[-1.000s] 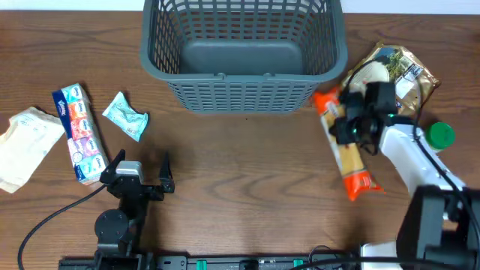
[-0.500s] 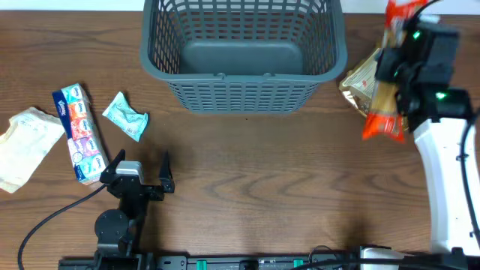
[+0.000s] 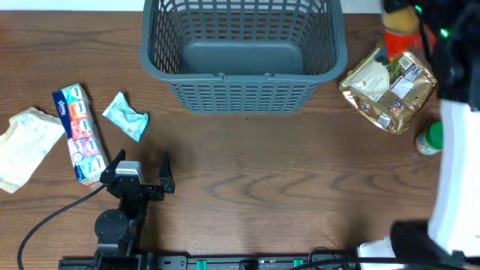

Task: Pack container
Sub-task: 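Lift the spaghetti pack and drop it into the grey basket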

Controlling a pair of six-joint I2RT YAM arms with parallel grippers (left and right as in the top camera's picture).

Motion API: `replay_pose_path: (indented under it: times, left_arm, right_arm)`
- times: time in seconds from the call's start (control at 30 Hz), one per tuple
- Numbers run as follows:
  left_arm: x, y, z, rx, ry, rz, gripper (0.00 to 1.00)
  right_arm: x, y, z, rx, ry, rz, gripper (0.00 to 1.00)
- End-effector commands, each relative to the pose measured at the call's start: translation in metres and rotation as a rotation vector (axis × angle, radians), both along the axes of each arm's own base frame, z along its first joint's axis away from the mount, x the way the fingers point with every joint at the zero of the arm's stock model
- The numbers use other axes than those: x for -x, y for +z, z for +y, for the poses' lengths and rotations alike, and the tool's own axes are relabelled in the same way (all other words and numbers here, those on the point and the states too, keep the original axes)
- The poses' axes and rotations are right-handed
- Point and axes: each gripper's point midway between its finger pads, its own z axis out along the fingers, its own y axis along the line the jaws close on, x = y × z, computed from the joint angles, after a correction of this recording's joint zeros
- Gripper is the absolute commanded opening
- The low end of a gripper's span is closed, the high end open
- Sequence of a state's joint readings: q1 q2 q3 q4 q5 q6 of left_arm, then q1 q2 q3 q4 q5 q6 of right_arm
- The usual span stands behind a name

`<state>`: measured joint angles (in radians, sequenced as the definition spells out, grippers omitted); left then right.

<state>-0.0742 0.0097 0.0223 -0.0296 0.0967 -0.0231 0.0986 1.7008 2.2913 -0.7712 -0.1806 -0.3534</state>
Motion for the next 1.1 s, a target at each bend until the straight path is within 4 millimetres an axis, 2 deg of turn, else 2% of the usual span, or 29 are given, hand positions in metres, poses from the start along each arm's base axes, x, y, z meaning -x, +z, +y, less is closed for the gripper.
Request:
replay_pose_path:
  times: [0.0,0.13,0.2,0.3,0.4,0.53,0.7,0.77,0.9,0.97,1.07]
  left_arm:
    - [0.001,-0.015,-0.001,-0.002,-0.003,0.044,0.98]
    - [0.001,-0.015,-0.001,-0.001,-0.003,0.044,0.98]
    - [0.001,-0.015,-0.001,-0.001,-0.003,0.044,0.98]
    - [0.001,-0.015,-0.001,0.017,-0.001,0.046,0.98]
    - [0.001,-0.015,-0.001,0.041,0.003,0.050,0.98]
    - [0.001,-0.015,-0.001,0.042,0.003,0.050,0.98]
    - [0.001,-0.017,-0.001,0.041,0.004,0.058,0.99]
    - [0.000,-0.019,-0.001,0.041,0.004,0.065,0.98]
    - [0.000,-0.021,-0.001,0.040,0.004,0.076,0.98]
    - [0.000,-0.022,-0.001,0.040,0.004,0.078,0.98]
    - [0.000,-0.022,-0.001,0.040,0.004,0.078,0.98]
  right_arm:
    - [-0.018,-0.005,0.064,0.163,0.215,-0.075,0.01]
    - [-0.036,-0.027,0.117,0.220,0.319,-0.094,0.01]
    - [-0.046,-0.048,0.139,0.252,0.347,-0.072,0.01]
    - [-0.058,-0.098,0.169,0.321,0.408,0.011,0.01]
    - [-0.064,-0.151,0.189,0.403,0.472,0.108,0.01]
    - [-0.068,-0.218,0.197,0.478,0.532,0.253,0.01]
    - [-0.061,-0.307,0.193,0.545,0.594,0.489,0.01]
    - [-0.058,-0.333,0.191,0.557,0.609,0.560,0.01]
    - [-0.051,-0.367,0.190,0.569,0.629,0.656,0.05]
    - [-0.050,-0.374,0.189,0.571,0.632,0.675,0.16]
    - [-0.047,-0.376,0.188,0.570,0.633,0.693,0.42]
